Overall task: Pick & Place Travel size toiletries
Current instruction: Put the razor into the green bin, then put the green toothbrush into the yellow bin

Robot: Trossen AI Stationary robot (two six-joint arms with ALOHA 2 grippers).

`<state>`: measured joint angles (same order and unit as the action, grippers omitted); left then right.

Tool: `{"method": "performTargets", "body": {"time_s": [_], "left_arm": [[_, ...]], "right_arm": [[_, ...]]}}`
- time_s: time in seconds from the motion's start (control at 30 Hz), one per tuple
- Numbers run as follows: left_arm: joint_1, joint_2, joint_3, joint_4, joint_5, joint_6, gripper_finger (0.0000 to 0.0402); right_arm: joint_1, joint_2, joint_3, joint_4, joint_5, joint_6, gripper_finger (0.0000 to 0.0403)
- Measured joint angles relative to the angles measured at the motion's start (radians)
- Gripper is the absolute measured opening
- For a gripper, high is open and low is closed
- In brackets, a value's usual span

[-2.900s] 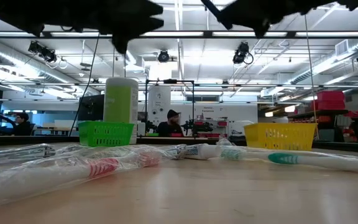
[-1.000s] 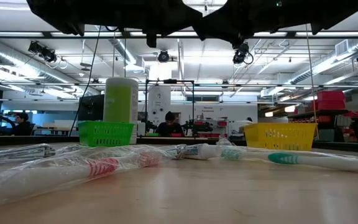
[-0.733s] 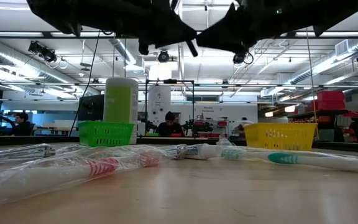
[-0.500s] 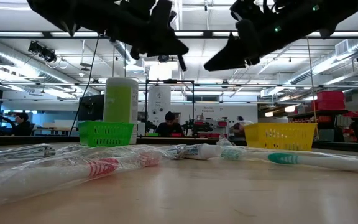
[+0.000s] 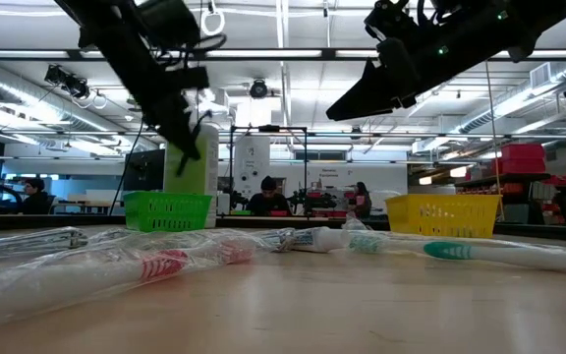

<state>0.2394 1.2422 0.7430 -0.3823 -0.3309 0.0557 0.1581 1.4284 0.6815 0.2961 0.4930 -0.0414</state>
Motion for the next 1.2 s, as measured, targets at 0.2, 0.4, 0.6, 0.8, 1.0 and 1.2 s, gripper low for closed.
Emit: {"method": "performTargets", "body": {"time_s": [0.2, 0.4, 0.6, 0.8, 1.0, 1.2], "left_arm": [[0.115, 0.023, 0.0, -0.115, 0.111, 0.199, 0.0042], [0.159, 0.071, 0.0, -0.141, 0.111, 0.416, 0.0047], [0.183, 0.167, 0.0, -0.169, 0.088, 0.476, 0.0047], [0.18, 0.234, 0.0, -0.168, 0.017, 0.481, 0.0072], [0.179, 0.233, 0.0, -0.169, 0.014, 0.481, 0.0109], [0.166, 0.232, 0.003, -0.172, -0.015, 0.48, 0.0133]], "right_arm": [[-0.002, 0.0, 0.0, 0.0, -0.04, 0.0, 0.0209], [-0.009, 0.0, 0.0, -0.001, -0.052, 0.0, 0.0195], [-0.014, 0.0, 0.0, 0.0, -0.052, 0.0, 0.0186], [-0.014, 0.0, 0.0, -0.001, -0.052, 0.0, 0.0183], [-0.014, 0.0, 0.0, -0.001, -0.052, 0.0, 0.0191], [-0.014, 0.0, 0.0, -0.001, -0.052, 0.0, 0.0202]]}}
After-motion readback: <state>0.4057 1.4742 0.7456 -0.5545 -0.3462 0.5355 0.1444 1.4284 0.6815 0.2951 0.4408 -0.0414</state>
